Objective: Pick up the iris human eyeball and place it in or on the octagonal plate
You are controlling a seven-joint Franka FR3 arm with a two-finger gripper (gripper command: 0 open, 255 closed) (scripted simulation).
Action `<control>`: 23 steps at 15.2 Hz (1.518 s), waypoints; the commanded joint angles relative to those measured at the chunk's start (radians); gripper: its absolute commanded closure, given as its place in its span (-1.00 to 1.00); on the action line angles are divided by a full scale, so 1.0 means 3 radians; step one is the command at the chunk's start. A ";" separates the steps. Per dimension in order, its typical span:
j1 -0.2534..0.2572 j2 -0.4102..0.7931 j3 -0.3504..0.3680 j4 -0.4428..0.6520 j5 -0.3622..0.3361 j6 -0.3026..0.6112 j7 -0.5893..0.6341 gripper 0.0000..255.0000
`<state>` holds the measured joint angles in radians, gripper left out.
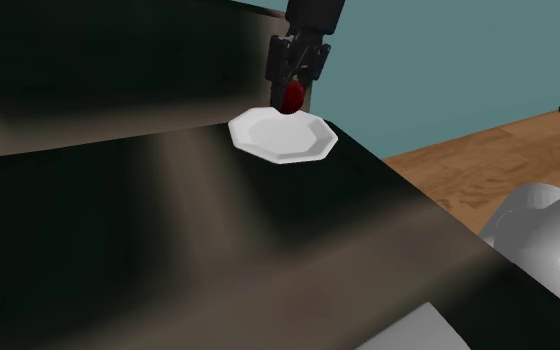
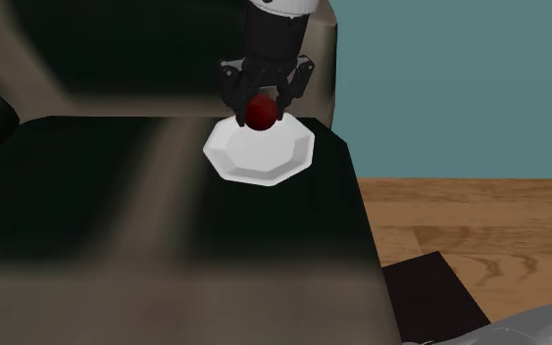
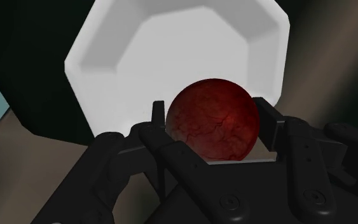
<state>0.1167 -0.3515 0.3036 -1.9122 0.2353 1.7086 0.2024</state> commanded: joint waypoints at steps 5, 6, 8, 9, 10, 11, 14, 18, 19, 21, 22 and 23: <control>0.0012 -0.0041 0.0018 -0.0283 0.0024 0.0244 -0.0034 1.00; 0.0012 -0.0041 0.0018 -0.0283 0.0024 0.0244 -0.0034 1.00; 0.0012 -0.0041 0.0018 -0.0283 0.0024 0.0244 -0.0034 1.00; 0.0012 -0.0041 0.0018 -0.0283 0.0024 0.0244 -0.0034 1.00; 0.0012 -0.0041 0.0018 -0.0283 0.0024 0.0244 -0.0034 1.00; 0.0012 -0.0041 0.0018 -0.0283 0.0024 0.0244 -0.0034 1.00; 0.0012 -0.0041 0.0018 -0.0283 0.0024 0.0244 -0.0034 -1.00; 0.0012 -0.0041 0.0018 -0.0283 0.0024 0.0244 -0.0034 -1.00; 0.0005 -0.0040 0.0001 -0.0173 0.0016 0.0133 -0.0030 -1.00; -0.0009 -0.0024 -0.0032 0.0062 -0.0001 -0.0090 -0.0020 -1.00; -0.0014 -0.0013 -0.0044 0.0160 -0.0008 -0.0178 -0.0015 -1.00; -0.0014 -0.0013 -0.0044 0.0160 -0.0008 -0.0178 -0.0015 -1.00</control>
<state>0.1156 -0.3618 0.2956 -1.8871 0.2358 1.6740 0.2009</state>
